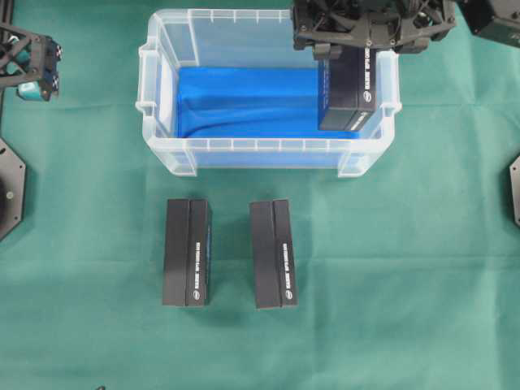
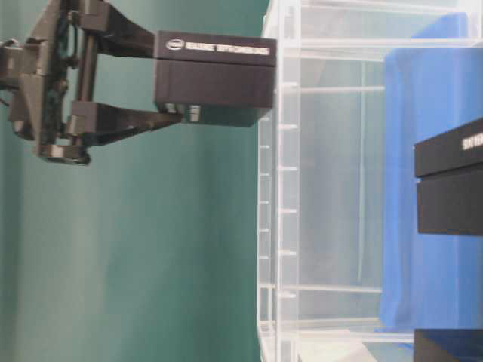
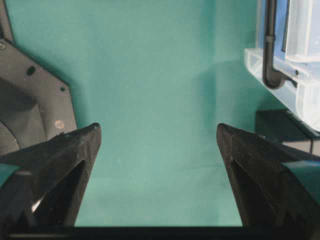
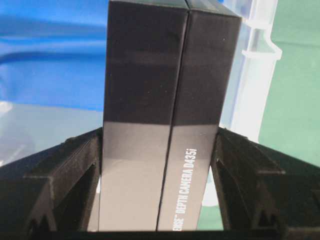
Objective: Take out the box from the case.
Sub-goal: 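Lift the held box up out of the case with the right gripper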
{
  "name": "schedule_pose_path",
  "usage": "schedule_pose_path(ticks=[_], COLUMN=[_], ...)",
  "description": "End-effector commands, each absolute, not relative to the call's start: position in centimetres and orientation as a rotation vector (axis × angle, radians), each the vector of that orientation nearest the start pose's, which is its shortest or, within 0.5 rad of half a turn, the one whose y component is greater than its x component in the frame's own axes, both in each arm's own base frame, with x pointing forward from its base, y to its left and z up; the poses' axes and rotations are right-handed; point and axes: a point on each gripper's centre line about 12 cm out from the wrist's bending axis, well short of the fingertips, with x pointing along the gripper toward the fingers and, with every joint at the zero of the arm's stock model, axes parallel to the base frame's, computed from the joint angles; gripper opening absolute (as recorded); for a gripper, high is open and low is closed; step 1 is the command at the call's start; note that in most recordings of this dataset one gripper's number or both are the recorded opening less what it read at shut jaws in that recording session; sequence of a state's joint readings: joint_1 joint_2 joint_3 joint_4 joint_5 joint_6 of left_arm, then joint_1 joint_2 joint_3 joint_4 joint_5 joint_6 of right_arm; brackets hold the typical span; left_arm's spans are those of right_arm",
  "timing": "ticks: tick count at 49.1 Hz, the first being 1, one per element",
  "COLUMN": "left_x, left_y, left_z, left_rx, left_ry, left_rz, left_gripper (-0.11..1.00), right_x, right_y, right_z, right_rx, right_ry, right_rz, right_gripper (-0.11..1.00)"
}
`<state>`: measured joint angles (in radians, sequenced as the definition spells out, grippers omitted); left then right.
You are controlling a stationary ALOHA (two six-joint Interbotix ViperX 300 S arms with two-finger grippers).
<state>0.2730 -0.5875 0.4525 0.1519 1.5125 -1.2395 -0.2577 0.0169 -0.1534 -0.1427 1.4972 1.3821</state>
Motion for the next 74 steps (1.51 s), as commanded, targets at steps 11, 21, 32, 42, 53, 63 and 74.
schedule_pose_path(ticks=[11,21,32,42,53,63,74], left_x=[19.1,19.1,19.1,19.1,19.1,19.1,19.1], left_y=[7.1,7.1,7.1,7.1,7.1,7.1,7.1], left_z=[34.0,33.9,33.9,33.9,33.9,33.9,34.0], left_rx=[-1.091,-1.092,-1.092,-1.092,-1.092,-1.092,-1.093], left_ry=[0.969,0.969,0.969,0.969,0.969,0.969,0.968], left_rz=[1.151,1.152,1.152,1.152,1.152,1.152,1.151], left_gripper=[0.98,0.98,0.98,0.98,0.98,0.98,0.98], right_x=[36.0,35.7,35.6,35.6,35.7,35.6,35.6], right_y=[-11.2,-11.0,-11.1,-11.1,-11.1,-11.2,-11.2], right_z=[40.0,41.0,41.1,41.1,41.1,41.1,41.2], right_rx=[1.207,1.202,1.194,1.192,1.188,1.185,1.186], right_ry=[0.834,0.838,0.832,0.835,0.833,0.832,0.831], right_rz=[-1.153,-1.149,-1.154,-1.153,-1.152,-1.155,-1.154], right_gripper=[0.66,0.66,0.66,0.66,0.66,0.66,0.66])
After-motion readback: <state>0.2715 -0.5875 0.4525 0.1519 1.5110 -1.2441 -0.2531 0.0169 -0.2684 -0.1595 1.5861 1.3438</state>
